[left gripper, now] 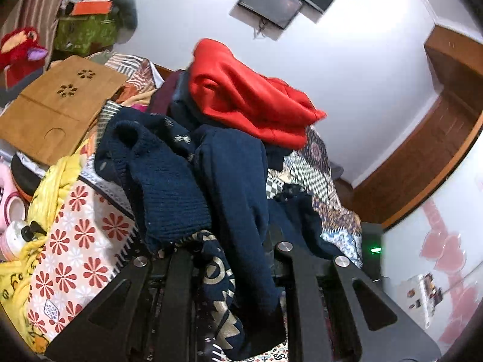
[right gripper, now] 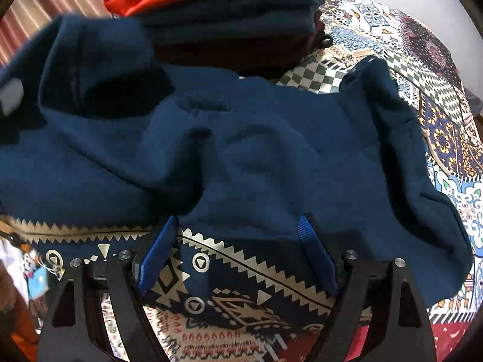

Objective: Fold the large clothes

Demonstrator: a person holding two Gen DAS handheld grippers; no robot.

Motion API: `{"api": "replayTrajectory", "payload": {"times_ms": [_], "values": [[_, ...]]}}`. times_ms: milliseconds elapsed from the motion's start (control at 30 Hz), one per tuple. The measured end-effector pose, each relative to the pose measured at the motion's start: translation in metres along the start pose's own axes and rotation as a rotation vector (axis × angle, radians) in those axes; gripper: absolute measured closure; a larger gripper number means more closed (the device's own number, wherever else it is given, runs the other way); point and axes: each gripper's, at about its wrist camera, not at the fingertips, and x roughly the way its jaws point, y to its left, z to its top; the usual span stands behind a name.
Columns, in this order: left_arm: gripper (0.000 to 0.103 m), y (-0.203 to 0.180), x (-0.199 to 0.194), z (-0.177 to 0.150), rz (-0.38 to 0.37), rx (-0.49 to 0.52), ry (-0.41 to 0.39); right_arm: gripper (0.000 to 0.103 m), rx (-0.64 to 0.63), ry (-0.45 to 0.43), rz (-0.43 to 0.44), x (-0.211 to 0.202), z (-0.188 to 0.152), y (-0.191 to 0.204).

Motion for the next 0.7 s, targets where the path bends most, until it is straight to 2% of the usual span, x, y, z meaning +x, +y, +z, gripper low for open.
{"api": "replayTrajectory", "payload": {"times_ms": [100, 200, 400, 467, 567, 600, 700], "values": [[0.088, -0.028, 0.023, -0.004, 0.034, 0.091, -0.005, 0.023, -0.001, 0.003, 0.048, -0.011, -0.001, -0.011], [0.088, -0.063, 0.039, -0.001, 0.031, 0.166, -0.019, 0.023, 0.041, -0.039, 0.073, -0.036, -0.008, -0.031], [0.087, -0.143, 0.084, -0.003, -0.035, 0.312, 0.014, 0.023, 0.23, -0.17, -0.003, -0.096, -0.038, -0.11], [0.087, -0.17, 0.112, -0.013, -0.06, 0.361, 0.065, 0.023, 0.325, -0.207, -0.058, -0.112, -0.055, -0.142], [0.081, -0.194, 0.158, -0.035, -0.078, 0.403, 0.196, 0.023, 0.4, -0.237, -0.153, -0.13, -0.069, -0.168], [0.075, -0.198, 0.174, -0.045, -0.079, 0.41, 0.252, 0.023, 0.408, -0.238, -0.164, -0.132, -0.065, -0.174], [0.062, -0.196, 0.193, -0.065, -0.085, 0.403, 0.334, 0.023, 0.428, -0.252, -0.181, -0.144, -0.069, -0.186]]}}
